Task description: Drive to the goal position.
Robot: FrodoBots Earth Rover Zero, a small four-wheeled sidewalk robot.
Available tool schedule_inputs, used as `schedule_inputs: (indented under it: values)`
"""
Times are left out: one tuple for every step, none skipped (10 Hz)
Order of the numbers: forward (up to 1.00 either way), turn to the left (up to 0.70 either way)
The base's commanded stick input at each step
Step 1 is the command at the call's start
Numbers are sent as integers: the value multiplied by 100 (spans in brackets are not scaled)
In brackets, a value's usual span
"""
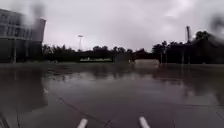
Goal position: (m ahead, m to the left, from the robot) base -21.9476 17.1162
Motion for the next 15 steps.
schedule_inputs:
  values:
    - [100, 40]
    - [100, 40]
    - [100, 40]
    - [100, 40]
    - [100, 40]
    - [100, 40]
    - [100, 40]
    - [100, 40]
    - [100, 40]
    - [100, 40]
    - [100, 40]
    - [100, 40]
    - [100, 40]
    - [100, 40]
    - [100, 40]
